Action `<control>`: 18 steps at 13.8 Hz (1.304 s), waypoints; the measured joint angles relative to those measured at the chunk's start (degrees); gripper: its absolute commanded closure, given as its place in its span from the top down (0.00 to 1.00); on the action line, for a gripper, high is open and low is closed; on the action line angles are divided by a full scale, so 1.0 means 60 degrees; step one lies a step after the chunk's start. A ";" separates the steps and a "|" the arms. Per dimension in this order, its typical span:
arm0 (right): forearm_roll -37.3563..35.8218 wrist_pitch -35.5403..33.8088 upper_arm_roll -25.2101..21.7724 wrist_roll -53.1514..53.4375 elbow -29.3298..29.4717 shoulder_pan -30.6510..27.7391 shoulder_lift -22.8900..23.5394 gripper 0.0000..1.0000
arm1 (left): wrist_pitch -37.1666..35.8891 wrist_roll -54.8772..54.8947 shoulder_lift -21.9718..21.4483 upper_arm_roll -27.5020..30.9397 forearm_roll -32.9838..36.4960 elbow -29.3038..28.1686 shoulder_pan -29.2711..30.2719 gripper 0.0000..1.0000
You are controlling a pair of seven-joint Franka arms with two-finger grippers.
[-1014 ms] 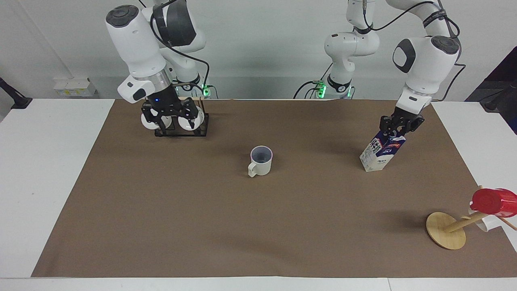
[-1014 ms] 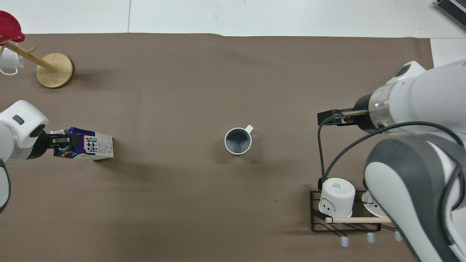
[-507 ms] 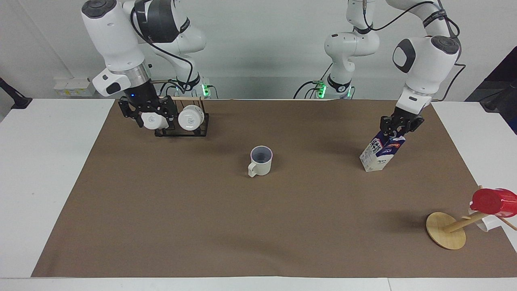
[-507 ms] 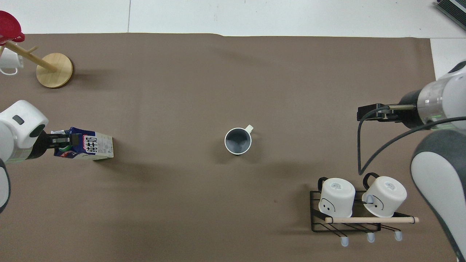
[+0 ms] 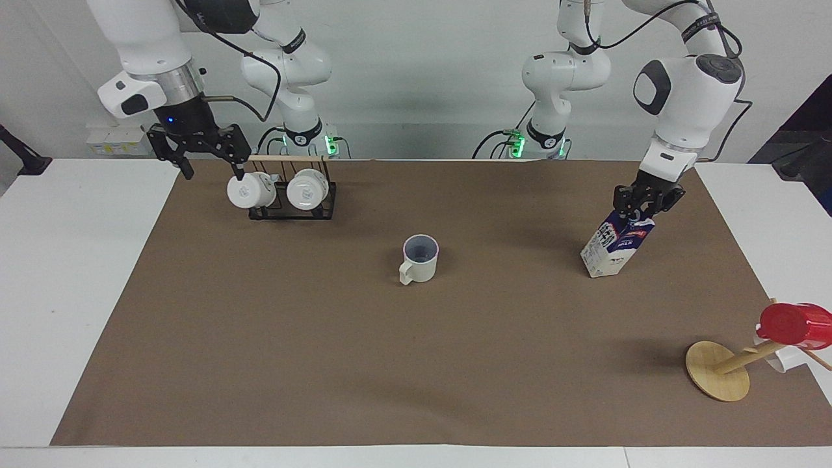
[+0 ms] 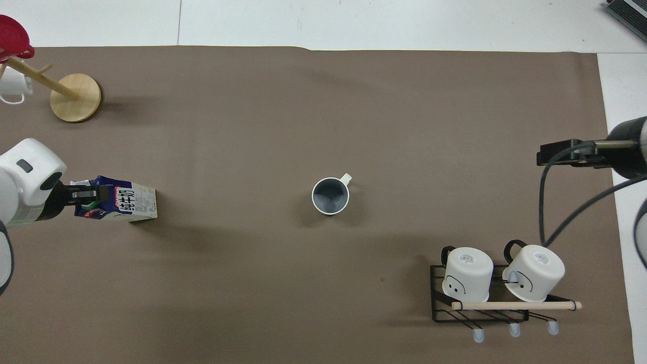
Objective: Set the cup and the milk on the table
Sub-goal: 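Carry the milk carton with the left gripper beside the mug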
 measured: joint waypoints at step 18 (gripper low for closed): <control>-0.0001 -0.0710 0.0072 -0.0149 0.0069 0.0066 -0.0056 1.00 | 0.0161 -0.5305 0.1933 -0.0178 0.0836 0.1467 -0.4500 0.52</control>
